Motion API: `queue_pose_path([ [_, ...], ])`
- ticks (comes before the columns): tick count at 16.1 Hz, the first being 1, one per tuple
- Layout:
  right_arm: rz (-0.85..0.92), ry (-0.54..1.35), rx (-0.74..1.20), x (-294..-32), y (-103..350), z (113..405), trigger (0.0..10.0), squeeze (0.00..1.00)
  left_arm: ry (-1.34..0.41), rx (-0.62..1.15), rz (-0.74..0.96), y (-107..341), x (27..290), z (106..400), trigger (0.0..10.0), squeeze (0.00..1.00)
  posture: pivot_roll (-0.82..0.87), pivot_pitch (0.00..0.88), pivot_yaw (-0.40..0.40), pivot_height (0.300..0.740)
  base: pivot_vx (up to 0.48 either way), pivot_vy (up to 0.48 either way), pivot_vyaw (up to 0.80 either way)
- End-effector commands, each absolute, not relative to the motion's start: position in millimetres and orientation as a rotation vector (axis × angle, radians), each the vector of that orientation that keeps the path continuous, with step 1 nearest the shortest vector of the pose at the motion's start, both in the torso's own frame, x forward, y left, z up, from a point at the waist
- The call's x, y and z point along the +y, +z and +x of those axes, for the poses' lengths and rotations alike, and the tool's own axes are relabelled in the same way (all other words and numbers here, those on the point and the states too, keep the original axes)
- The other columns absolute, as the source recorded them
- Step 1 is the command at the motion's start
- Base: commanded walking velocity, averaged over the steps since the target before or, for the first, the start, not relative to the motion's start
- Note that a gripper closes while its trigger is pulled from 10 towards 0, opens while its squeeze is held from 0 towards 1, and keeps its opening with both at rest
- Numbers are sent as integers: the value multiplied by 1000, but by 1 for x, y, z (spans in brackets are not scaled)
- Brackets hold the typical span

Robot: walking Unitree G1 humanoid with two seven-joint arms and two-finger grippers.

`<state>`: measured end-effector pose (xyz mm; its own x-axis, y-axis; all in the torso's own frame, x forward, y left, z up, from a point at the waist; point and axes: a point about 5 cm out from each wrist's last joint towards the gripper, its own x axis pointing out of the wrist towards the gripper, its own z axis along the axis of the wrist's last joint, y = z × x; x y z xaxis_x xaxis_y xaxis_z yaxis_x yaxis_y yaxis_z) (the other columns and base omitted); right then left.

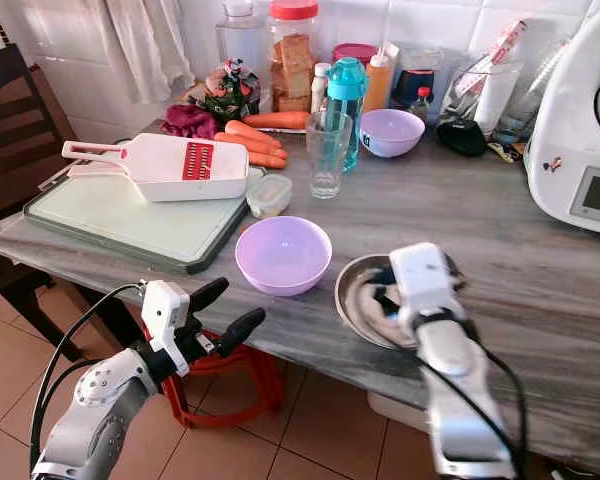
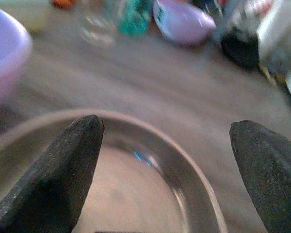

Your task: Setting the table

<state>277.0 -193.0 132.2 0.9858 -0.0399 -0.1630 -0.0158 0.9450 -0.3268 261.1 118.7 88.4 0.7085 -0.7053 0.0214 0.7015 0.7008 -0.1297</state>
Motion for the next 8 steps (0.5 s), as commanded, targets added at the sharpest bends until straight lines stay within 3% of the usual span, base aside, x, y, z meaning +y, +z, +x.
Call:
queue_pose_path([
  [1,-301,-31,206,-198,130,275,10000,1000,-800,25,-117,92,118,262,10000,0,-40,4,13,740,0,0,0],
  [8,-202,17,389,-193,101,263,10000,1000,-803,30,-120,92,120,261,10000,0,-35,8,14,740,0,0,0],
])
